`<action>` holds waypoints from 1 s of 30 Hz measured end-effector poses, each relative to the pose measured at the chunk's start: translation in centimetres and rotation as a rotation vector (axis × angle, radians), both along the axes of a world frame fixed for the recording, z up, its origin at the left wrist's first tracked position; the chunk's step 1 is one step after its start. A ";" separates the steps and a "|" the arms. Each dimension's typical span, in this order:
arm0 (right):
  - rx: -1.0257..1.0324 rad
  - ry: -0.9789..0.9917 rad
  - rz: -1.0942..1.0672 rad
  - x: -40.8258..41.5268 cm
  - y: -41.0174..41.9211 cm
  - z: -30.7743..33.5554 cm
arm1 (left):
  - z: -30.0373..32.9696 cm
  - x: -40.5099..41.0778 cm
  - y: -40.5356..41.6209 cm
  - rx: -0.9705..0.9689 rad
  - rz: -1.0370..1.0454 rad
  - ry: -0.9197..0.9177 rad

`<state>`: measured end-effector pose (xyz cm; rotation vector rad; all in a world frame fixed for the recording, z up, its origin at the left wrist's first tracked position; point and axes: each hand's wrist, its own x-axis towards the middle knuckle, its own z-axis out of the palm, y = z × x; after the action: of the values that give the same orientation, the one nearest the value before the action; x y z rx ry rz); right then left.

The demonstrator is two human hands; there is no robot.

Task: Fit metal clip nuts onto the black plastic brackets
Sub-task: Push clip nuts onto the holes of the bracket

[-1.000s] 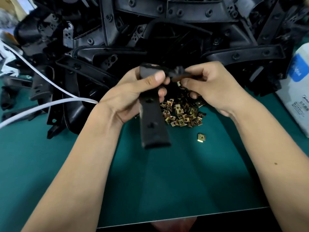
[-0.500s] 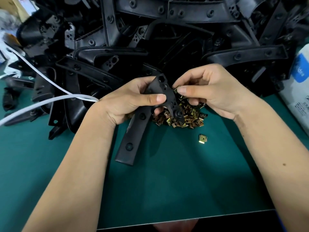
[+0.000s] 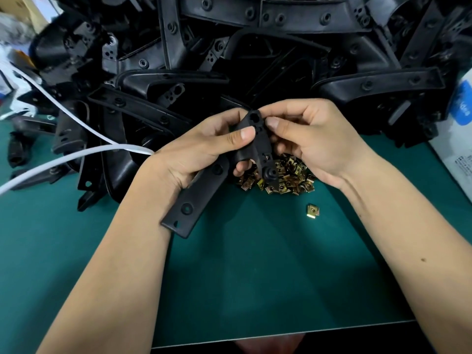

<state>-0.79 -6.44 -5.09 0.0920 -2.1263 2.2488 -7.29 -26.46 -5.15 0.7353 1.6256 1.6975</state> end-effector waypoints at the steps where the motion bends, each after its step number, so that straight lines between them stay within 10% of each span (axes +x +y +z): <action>1: 0.007 -0.004 0.010 0.0 0.1 0.0 | 0.0 0.0 0.1 0.004 -0.002 0.011; 30: -0.095 -0.102 0.098 0.3 1.2 1.4 | 0.2 0.1 0.5 -0.016 -0.043 -0.035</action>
<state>-0.50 -5.29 -3.69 0.0812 -2.1019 2.4569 -7.17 -25.97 -4.94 0.7240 1.5869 1.6555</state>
